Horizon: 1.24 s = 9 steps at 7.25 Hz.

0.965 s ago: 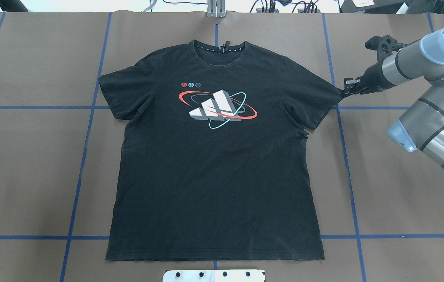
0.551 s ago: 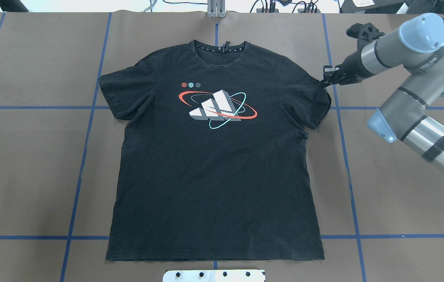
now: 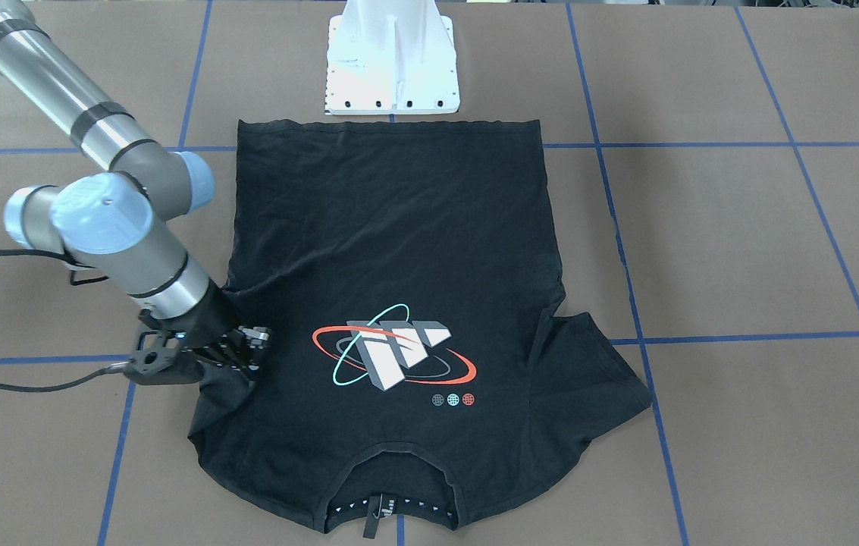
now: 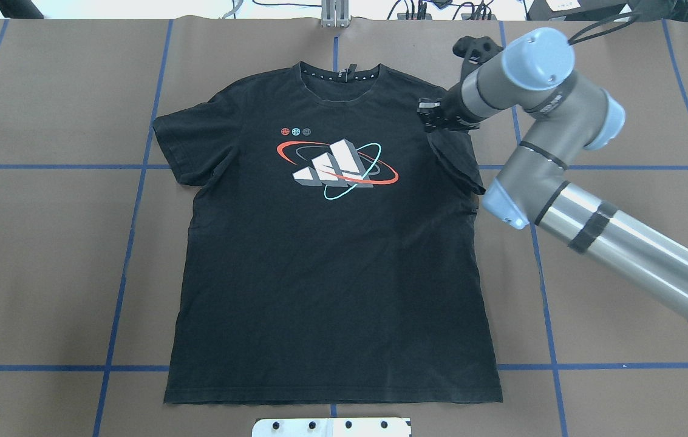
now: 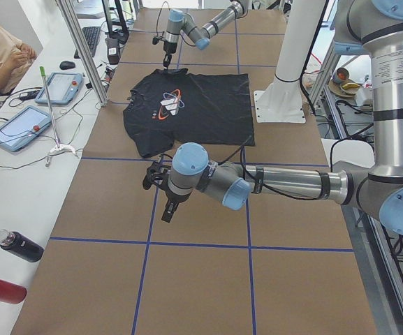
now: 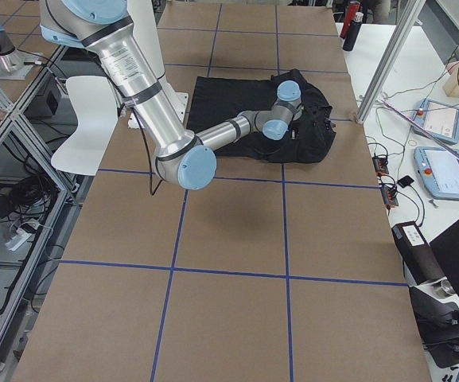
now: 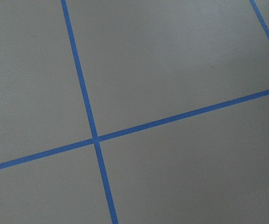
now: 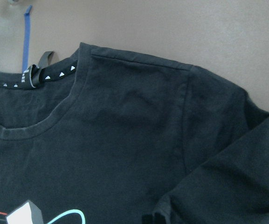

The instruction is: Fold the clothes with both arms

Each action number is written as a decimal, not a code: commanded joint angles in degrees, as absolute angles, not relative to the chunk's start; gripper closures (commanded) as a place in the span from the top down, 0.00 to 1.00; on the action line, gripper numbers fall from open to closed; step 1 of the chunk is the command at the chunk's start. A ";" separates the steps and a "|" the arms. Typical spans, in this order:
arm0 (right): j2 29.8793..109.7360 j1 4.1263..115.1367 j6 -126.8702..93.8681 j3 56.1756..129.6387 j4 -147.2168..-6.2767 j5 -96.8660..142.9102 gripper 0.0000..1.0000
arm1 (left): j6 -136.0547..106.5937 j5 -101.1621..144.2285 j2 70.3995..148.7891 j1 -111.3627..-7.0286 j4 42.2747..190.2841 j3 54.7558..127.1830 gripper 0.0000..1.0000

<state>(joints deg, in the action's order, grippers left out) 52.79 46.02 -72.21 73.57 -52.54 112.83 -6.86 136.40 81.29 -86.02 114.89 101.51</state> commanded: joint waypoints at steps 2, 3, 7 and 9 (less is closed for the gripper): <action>47.65 43.95 -73.92 68.05 -52.65 109.34 0.00 | -6.86 136.49 81.30 -86.04 114.96 101.60 1.00; 46.94 43.77 -73.92 67.33 -52.65 108.73 0.00 | -6.86 136.58 81.30 -86.04 114.96 101.60 1.00; 46.49 42.72 -74.09 66.71 -52.65 107.15 1.00 | -7.12 136.76 83.48 -84.48 116.36 101.51 1.00; 51.64 42.80 -74.53 76.04 -55.87 109.32 1.00 | -15.08 136.84 89.26 -80.88 116.46 100.64 1.00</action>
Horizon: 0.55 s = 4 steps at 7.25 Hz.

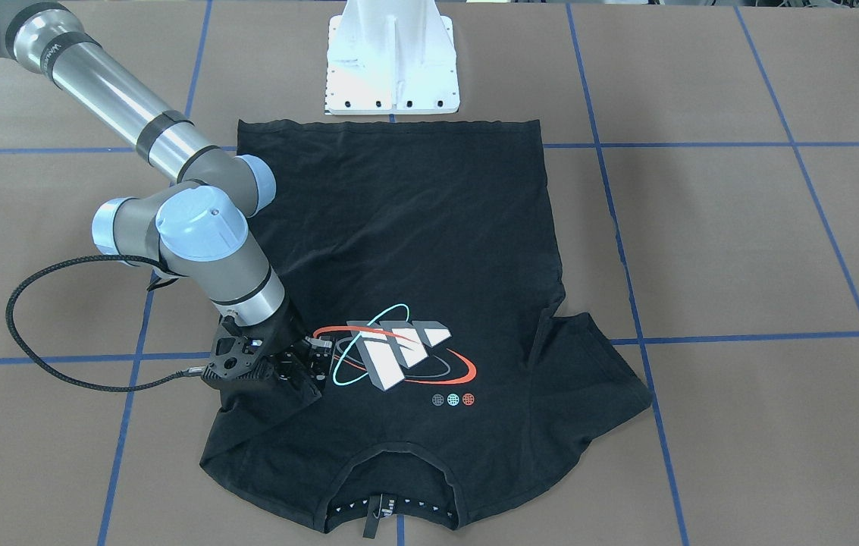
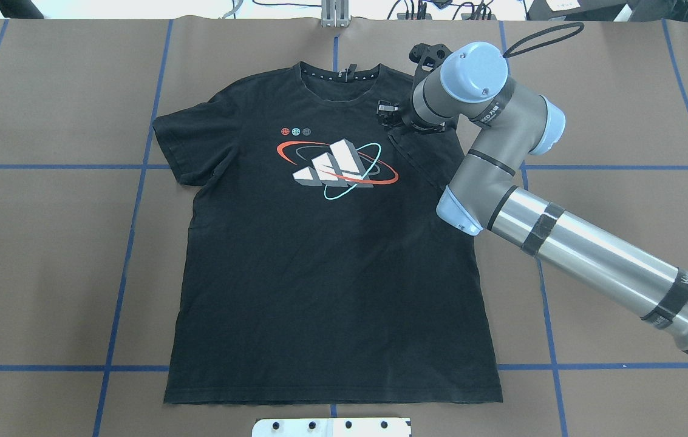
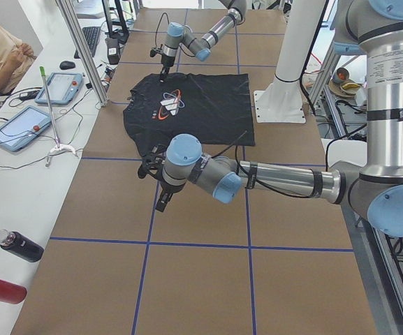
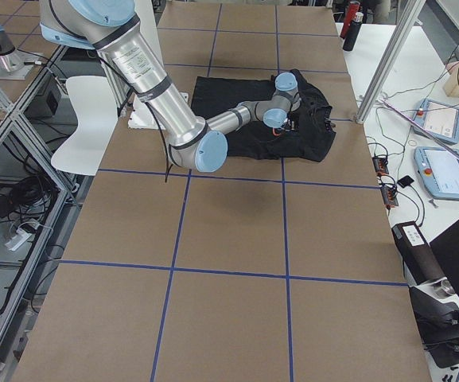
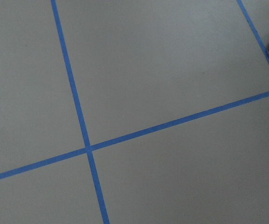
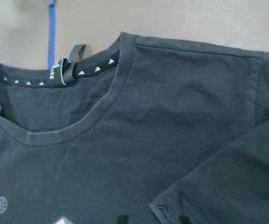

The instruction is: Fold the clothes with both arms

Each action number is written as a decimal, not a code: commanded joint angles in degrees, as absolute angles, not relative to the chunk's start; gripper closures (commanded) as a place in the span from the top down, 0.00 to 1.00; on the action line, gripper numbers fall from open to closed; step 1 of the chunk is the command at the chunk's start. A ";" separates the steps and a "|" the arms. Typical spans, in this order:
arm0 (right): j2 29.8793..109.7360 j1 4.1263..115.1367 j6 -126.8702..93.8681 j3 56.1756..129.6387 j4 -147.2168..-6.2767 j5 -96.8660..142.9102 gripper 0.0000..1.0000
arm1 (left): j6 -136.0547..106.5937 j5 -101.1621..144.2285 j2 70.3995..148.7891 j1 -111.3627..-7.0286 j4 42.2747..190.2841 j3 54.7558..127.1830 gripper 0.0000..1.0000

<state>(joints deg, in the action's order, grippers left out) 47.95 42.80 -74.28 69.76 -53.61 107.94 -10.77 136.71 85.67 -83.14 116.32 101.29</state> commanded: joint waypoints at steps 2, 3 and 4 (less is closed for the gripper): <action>59.39 43.24 -74.97 89.95 -64.40 110.65 1.00 | -23.84 136.50 97.52 -73.08 116.54 98.97 1.00; 62.98 43.16 -75.06 94.70 -66.69 110.65 1.00 | -27.47 136.32 99.82 -71.30 116.37 98.88 1.00; 66.41 42.98 -75.15 98.49 -66.97 112.48 0.99 | -28.38 136.06 101.15 -67.19 116.28 97.57 1.00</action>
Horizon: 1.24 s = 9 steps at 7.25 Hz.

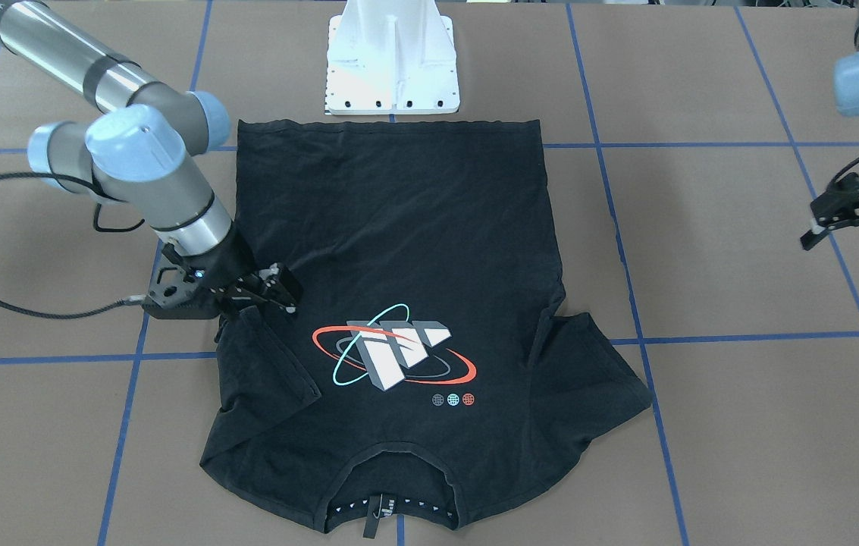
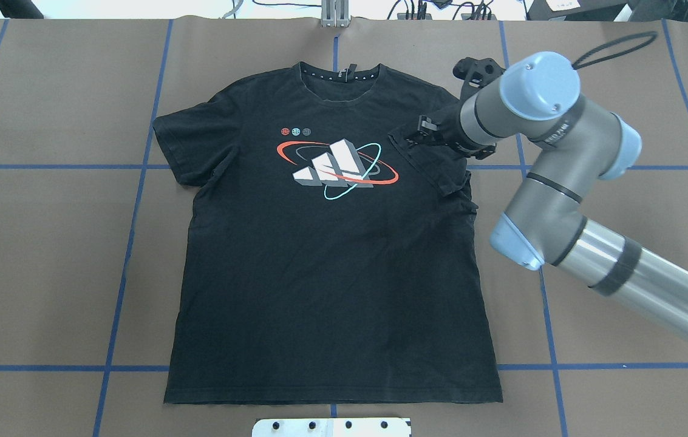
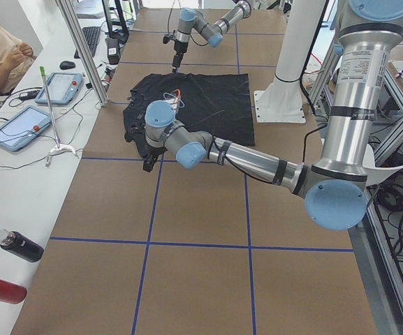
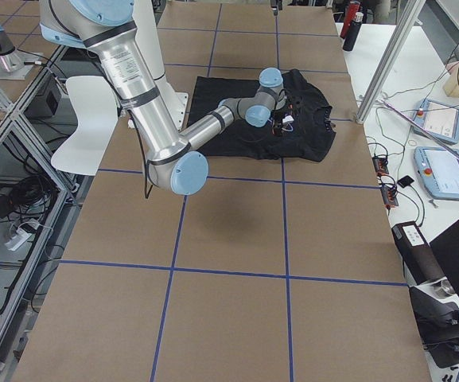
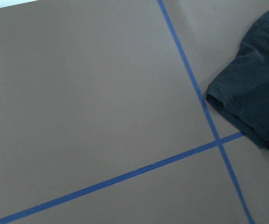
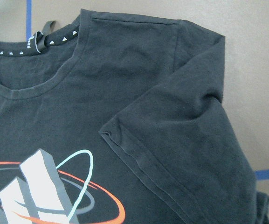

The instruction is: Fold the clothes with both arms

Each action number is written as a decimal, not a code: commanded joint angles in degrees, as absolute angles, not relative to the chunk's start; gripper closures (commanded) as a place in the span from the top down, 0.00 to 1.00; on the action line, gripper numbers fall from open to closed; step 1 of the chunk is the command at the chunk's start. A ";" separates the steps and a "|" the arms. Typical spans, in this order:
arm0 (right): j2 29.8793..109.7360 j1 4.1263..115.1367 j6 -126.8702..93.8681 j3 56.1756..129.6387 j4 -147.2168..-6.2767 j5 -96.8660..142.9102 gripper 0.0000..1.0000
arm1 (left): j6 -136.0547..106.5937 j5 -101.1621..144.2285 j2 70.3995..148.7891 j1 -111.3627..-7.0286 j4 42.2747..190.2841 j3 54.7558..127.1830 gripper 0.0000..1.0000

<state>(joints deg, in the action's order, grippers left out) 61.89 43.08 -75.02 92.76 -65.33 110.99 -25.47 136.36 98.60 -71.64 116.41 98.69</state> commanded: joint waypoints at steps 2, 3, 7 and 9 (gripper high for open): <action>69.67 43.15 -76.02 101.68 -66.54 115.04 0.99 | -29.88 132.47 111.13 -62.59 116.54 86.12 0.99; 73.61 43.15 -76.03 104.47 -66.27 115.22 1.00 | -29.88 132.02 115.27 -62.14 117.67 79.69 0.96; 74.00 42.10 -80.77 105.81 -66.09 114.34 1.00 | -36.82 129.75 122.51 -58.29 137.46 60.65 0.90; 74.53 42.27 -80.77 105.91 -66.09 114.26 0.96 | -38.31 127.88 124.18 -57.66 137.55 58.46 0.74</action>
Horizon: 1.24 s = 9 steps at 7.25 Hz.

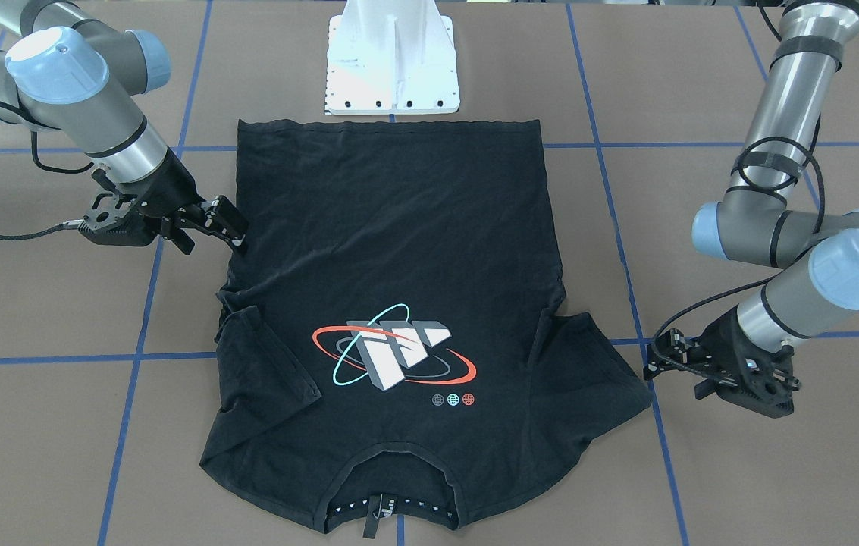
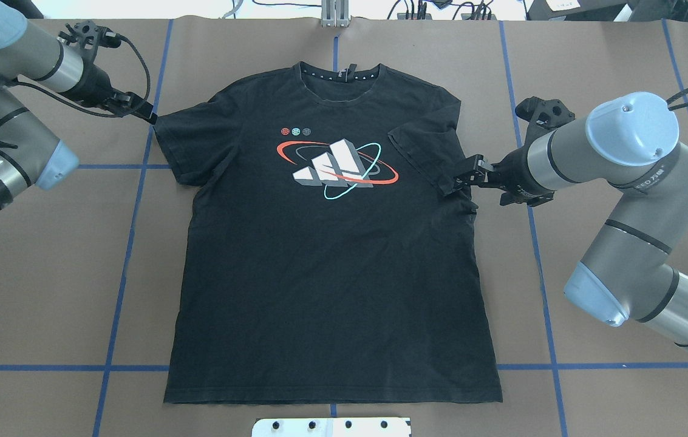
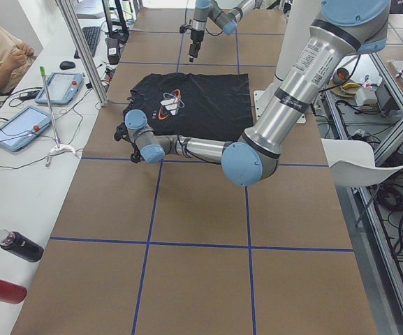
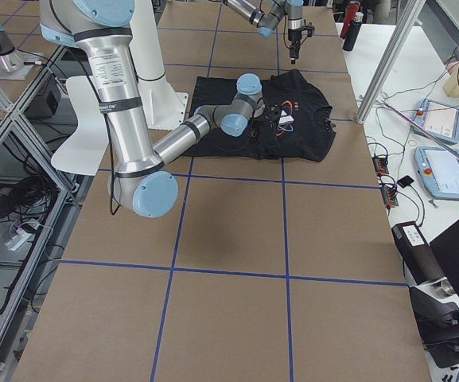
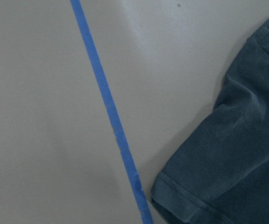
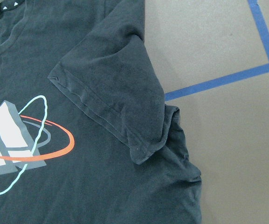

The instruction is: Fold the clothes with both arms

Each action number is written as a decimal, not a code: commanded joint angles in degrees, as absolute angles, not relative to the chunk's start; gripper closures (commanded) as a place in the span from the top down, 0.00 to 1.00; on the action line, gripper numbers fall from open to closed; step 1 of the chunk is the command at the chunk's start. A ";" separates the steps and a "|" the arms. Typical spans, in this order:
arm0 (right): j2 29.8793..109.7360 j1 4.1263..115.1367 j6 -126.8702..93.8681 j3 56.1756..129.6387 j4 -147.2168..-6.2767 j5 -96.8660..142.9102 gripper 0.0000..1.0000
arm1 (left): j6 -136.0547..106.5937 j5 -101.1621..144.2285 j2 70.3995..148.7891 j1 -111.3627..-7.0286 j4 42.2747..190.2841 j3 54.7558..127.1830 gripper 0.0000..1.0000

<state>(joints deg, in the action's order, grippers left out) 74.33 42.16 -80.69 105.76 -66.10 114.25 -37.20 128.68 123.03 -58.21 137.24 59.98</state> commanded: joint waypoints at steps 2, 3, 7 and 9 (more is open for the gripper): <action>74.71 42.28 -80.77 106.00 -66.09 114.17 0.97 | -38.41 127.88 125.85 -57.48 138.34 55.65 0.55; 74.71 42.28 -80.86 106.17 -66.09 114.17 0.97 | -38.50 127.79 126.64 -57.48 139.64 53.98 0.50; 74.62 42.28 -80.77 106.17 -66.09 114.17 0.97 | -39.46 127.79 126.74 -56.52 140.01 53.70 0.49; 74.62 42.28 -80.77 106.08 -66.09 114.17 0.97 | -39.38 127.71 126.65 -56.51 139.92 53.53 0.40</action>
